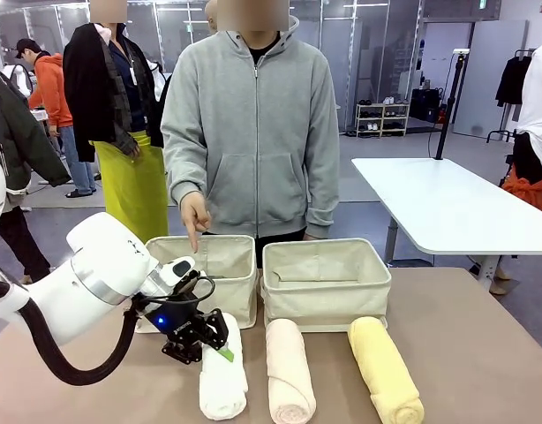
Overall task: Divide the towels into two baskets.
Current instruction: Pick up one hotel-folded towel from the bottom of the table and place it in the Fabric basket indicated by the person.
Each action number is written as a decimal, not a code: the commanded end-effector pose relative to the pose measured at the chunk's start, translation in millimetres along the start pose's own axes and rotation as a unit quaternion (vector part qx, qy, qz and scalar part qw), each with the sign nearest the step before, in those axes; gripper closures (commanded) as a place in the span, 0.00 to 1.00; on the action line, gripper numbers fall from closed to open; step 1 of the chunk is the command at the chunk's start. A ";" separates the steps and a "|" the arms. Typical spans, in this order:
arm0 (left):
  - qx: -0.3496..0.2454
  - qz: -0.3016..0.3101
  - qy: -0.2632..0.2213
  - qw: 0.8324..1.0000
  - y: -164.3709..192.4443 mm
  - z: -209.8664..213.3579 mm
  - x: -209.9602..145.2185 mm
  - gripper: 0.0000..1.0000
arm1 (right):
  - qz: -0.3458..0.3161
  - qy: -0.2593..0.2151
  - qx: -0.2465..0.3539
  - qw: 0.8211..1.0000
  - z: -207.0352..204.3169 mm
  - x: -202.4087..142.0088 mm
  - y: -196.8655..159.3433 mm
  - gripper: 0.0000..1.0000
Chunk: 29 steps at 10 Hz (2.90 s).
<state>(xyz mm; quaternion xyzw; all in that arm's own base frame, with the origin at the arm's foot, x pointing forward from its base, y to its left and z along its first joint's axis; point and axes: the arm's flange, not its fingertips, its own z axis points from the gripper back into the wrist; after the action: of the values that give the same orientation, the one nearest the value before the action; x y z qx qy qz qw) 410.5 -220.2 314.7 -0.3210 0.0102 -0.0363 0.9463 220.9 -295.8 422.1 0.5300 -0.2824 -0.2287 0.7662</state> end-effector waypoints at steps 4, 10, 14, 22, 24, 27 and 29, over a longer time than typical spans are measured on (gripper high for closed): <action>0.055 -0.110 -0.006 0.992 -54.8 98.8 -28.3 0.77 | 0.002 -0.005 0.006 1.000 0.8 -1.9 1.5 0.00; 0.229 -0.437 0.152 0.857 -104.9 194.6 16.0 0.77 | 0.002 -0.005 0.006 1.000 0.8 -1.9 1.5 0.00; 0.263 -0.456 0.177 0.831 -104.9 194.8 24.9 0.77 | 0.002 -0.005 0.006 1.000 0.8 -1.9 1.5 0.00; 0.320 -0.630 0.225 0.671 -133.6 198.5 143.3 0.69 | 0.002 -0.005 0.006 1.000 0.8 -1.9 1.5 0.00; 0.318 -0.638 0.221 0.666 -128.4 185.3 173.6 0.69 | 0.002 -0.005 0.006 1.000 0.8 -1.9 1.5 0.00; 0.319 -0.644 0.205 0.665 -103.7 146.3 204.7 0.69 | 0.002 -0.005 0.006 1.000 0.8 -1.9 1.5 0.00; 0.335 -0.626 0.212 0.672 -90.8 122.4 221.8 0.69 | 0.002 -0.005 0.006 1.000 0.8 -1.9 1.5 0.00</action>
<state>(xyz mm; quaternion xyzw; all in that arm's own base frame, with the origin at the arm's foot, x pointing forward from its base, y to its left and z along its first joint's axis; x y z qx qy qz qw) 623.1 -232.1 467.5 0.0842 -0.0064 -0.6984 0.7107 220.9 -295.8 422.1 0.5300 -0.2824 -0.2287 0.7662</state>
